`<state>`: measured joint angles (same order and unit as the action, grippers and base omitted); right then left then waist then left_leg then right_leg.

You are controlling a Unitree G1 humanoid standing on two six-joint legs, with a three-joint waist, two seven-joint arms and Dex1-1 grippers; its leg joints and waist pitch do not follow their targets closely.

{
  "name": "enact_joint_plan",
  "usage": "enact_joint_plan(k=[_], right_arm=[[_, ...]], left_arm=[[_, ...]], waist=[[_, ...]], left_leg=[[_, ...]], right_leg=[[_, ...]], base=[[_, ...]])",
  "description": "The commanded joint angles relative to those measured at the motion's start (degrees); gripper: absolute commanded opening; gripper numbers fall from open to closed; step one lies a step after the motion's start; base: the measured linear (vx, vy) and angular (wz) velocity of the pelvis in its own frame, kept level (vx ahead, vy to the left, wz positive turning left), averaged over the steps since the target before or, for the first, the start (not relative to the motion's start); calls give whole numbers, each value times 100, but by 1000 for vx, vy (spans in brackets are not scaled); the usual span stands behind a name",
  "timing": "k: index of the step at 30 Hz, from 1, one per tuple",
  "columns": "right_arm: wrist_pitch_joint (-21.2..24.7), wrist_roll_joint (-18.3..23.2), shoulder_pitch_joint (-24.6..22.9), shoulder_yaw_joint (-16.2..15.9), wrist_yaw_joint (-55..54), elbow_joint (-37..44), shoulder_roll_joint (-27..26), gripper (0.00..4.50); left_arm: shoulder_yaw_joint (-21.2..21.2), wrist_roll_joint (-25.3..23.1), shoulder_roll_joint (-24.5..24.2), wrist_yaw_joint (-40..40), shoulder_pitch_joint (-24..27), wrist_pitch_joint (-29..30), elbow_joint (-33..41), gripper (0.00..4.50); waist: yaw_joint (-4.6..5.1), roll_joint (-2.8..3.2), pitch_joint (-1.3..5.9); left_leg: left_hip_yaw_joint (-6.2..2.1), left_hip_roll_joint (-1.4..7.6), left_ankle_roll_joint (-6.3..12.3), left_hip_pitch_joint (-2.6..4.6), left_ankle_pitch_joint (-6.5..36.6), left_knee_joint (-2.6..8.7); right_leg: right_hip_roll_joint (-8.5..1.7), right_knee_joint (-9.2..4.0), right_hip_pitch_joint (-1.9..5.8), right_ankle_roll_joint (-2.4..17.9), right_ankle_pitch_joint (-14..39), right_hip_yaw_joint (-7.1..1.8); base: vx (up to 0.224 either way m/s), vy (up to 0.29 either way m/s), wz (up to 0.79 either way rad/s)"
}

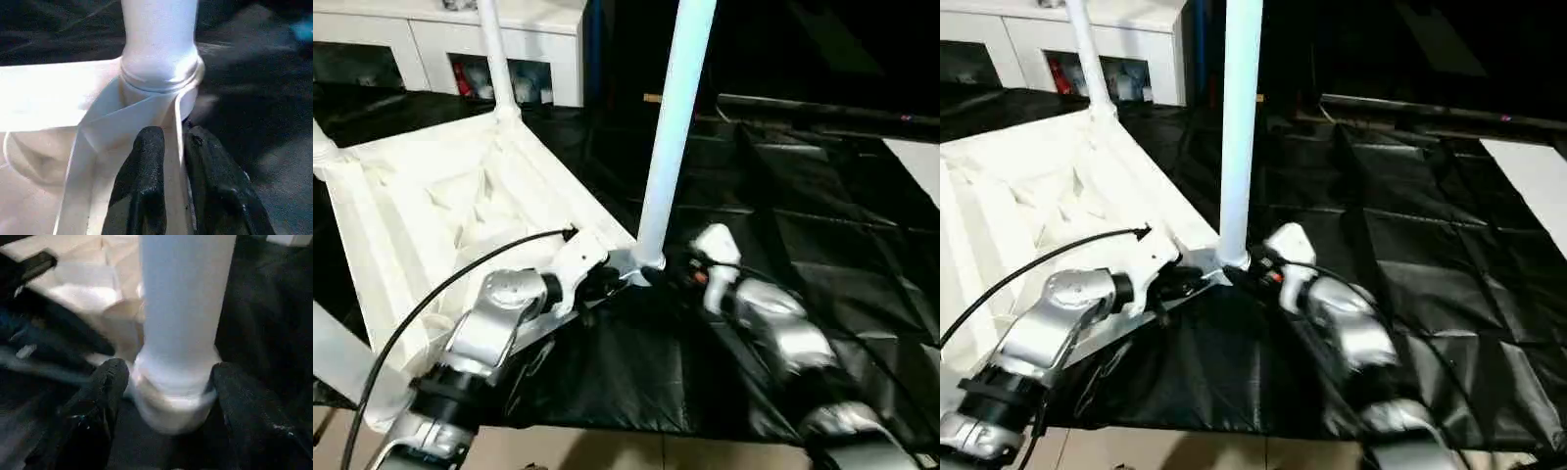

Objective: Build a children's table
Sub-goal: Rotate leg to tighten

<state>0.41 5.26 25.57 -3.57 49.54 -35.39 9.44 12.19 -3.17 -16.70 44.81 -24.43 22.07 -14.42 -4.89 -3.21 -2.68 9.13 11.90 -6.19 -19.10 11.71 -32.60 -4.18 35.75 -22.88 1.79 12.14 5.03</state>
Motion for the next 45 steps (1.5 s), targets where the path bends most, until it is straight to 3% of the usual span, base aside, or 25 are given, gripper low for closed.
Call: enact_joint_plan(k=[1,5,12,14,20,26,28,31,32,33,34,39,41,43,45], right_arm=[[278,110,-207,-121,214,353,117,313],[483,185,-388,-67,212,690,262,313],[658,239,-524,-8,164,963,350,313],[750,284,-530,-18,124,1065,352,313],[811,283,-564,-49,14,1193,368,313],[819,309,-602,-61,65,1271,405,313],[839,350,-661,-113,204,1381,463,313],[882,430,-723,-189,398,1528,541,313],[869,426,-720,-205,421,1534,553,313],[859,420,-716,-220,430,1539,563,313],[850,418,-684,-221,431,1518,568,313],[880,449,-582,-197,409,1490,580,313],[899,464,-593,-199,409,1523,585,313],[907,467,-599,-207,414,1534,579,313],[919,482,-616,-236,452,1556,566,313]], left_arm=[[-54,-133,7,-275,-111,217,-78,125],[44,-224,-63,-280,-93,456,2,128],[148,-204,-143,-283,-1,824,176,128],[153,-162,-131,-291,-2,950,201,93],[263,-56,-163,-67,26,1049,344,49],[541,-203,-327,109,59,612,399,6],[505,-239,-283,-49,50,358,383,6],[147,323,-100,123,149,442,779,6],[71,425,-72,138,181,478,869,6],[15,523,-64,171,224,482,969,6],[-29,596,-74,190,279,534,1072,46],[-55,819,-233,388,544,771,1516,74],[-1,808,-333,499,623,850,1615,94],[101,716,-475,599,670,840,1622,96],[336,409,-821,724,752,700,1585,118]], waist=[[-26,53,284],[-40,52,270],[-30,81,277],[-29,85,273],[-37,104,284],[-40,121,303],[-47,113,294],[-60,131,290],[-58,107,294],[-61,106,302],[-63,126,308],[-62,113,316],[-61,90,293],[-68,106,287],[-65,99,287]], left_leg=[[20,134,385,-84,697,356],[17,148,371,-83,751,365],[22,135,362,-89,649,346],[24,133,362,-84,648,345],[21,130,353,-78,594,337],[20,126,392,-81,416,317],[21,130,413,-87,445,317],[26,123,397,-88,534,314],[24,122,390,-107,522,310],[25,121,394,-110,476,305],[25,126,418,-100,380,298],[36,135,568,-108,130,271],[44,129,557,-103,295,282],[40,130,513,-93,411,291],[35,124,478,-90,447,298]], right_leg=[[-396,-456,362,1129,477,-345],[-414,-498,344,1008,960,-349],[-399,-482,343,1039,800,-344],[-391,-482,343,1062,785,-340],[-390,-462,352,1108,621,-340],[-383,-412,369,1185,249,-338],[-377,-422,378,1171,235,-335],[-398,-437,385,1159,414,-339],[-401,-431,401,1155,446,-337],[-403,-423,405,1166,403,-339],[-393,-405,387,1211,269,-338],[-372,-334,376,1430,-300,-330],[-378,-368,371,1360,39,-330],[-383,-396,365,1236,339,-334],[-368,-406,359,1131,457,-335]], base=[[0,0,0],[0,0,0],[0,0,0],[0,0,0],[0,0,0],[0,0,0],[0,0,0],[0,0,0],[0,0,0],[0,0,0],[0,0,0],[0,0,0],[0,0,0],[0,0,0],[0,0,0]])
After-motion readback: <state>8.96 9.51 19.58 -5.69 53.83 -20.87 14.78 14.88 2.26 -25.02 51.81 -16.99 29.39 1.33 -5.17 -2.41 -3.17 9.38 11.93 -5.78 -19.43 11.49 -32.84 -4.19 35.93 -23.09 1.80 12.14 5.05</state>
